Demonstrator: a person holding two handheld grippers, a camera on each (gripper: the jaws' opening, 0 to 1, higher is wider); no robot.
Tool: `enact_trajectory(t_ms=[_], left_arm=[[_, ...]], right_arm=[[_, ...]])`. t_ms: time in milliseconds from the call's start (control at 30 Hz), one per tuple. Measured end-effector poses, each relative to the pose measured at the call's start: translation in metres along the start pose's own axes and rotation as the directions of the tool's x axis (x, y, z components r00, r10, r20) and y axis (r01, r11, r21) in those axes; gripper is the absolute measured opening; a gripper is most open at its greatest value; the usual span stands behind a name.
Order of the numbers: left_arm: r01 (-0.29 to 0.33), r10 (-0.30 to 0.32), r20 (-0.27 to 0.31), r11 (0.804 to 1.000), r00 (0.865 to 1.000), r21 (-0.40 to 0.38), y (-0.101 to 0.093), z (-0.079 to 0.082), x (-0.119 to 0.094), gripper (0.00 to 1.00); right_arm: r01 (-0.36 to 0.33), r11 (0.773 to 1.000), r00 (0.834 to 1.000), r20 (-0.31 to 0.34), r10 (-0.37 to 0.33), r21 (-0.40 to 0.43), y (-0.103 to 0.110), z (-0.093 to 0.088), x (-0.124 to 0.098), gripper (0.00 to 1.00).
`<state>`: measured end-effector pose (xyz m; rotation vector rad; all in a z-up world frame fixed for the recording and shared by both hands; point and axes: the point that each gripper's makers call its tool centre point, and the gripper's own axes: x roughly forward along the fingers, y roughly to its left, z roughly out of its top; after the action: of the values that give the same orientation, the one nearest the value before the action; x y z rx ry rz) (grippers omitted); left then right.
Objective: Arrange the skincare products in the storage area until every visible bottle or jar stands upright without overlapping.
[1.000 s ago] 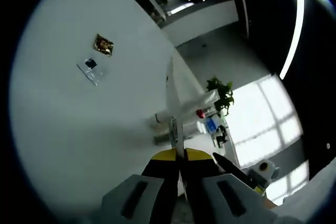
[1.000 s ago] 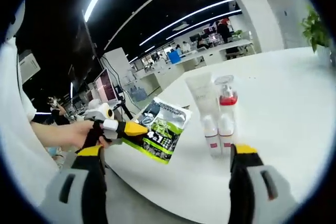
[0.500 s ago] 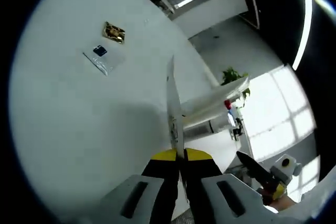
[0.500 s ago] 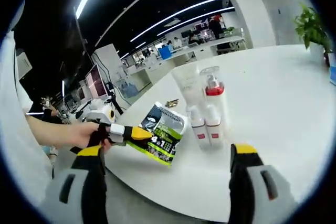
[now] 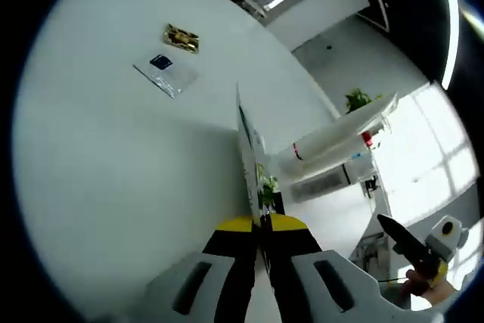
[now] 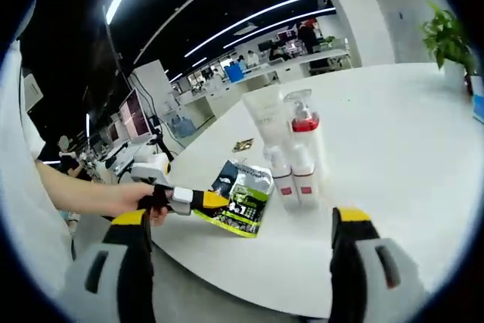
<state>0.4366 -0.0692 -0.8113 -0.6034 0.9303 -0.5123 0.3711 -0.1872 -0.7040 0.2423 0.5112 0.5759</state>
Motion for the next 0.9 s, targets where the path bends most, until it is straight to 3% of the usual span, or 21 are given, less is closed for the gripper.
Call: enact_trajectory(t_ms=[100,133,267,333,400,533,600,700,733,833,900], left_arm=[[-0.066,0.072,-0.038,0.987,0.997,0.15,0.007,-0.005,0.002,0.08],[-0.087,0.097,-0.032,0.97,0.995,0.226,0.007,-0.003,0.002,0.1],[-0.116,0.131,-0.014,0.923,0.991,0.367,0.003,0.001,0.003,0.13],[-0.14,0.159,-0.004,0.884,0.987,0.445,0.005,0.004,0.003,0.15],[-0.149,0.17,-0.003,0.869,0.985,0.472,0.004,0.004,0.003,0.17],[-0.165,0.185,0.004,0.868,0.983,0.469,0.008,0.005,0.002,0.19],[-0.182,0.208,0.002,0.851,0.978,0.492,0.011,0.004,0.0,0.2],[-0.19,0.228,0.0,0.812,0.974,0.552,0.014,0.005,-0.004,0.21],[-0.197,0.24,0.005,0.784,0.971,0.589,0.015,0.008,-0.006,0.21],[-0.194,0.247,0.007,0.745,0.969,0.639,0.017,0.011,-0.008,0.25],[-0.177,0.228,0.016,0.706,0.974,0.685,0.01,0.018,-0.009,0.27]], right_arm=[[0.005,1.0,1.0,0.001,-0.005,0.009,-0.002,0.0,0.0,1.0],[0.005,1.0,1.0,0.003,-0.005,0.015,-0.003,0.0,0.0,0.99],[0.006,1.0,1.0,0.003,-0.006,0.026,-0.004,-0.001,0.0,0.99],[0.005,1.0,1.0,0.002,-0.005,0.028,-0.004,-0.001,0.0,0.99],[0.005,1.0,1.0,0.002,-0.005,0.027,-0.004,-0.001,0.0,0.99],[0.007,1.0,1.0,0.0,-0.007,0.029,-0.005,-0.001,0.001,0.99],[0.008,0.999,1.0,0.002,-0.008,0.032,-0.006,-0.001,0.001,0.99],[0.009,0.999,1.0,0.001,-0.009,0.032,-0.006,-0.002,0.001,0.99],[0.009,0.999,1.0,0.001,-0.009,0.032,-0.006,-0.002,0.001,0.99],[0.009,0.999,1.0,0.002,-0.009,0.033,-0.006,-0.001,0.001,0.99],[0.01,0.999,1.0,0.003,-0.01,0.034,-0.006,-0.001,0.0,0.99]])
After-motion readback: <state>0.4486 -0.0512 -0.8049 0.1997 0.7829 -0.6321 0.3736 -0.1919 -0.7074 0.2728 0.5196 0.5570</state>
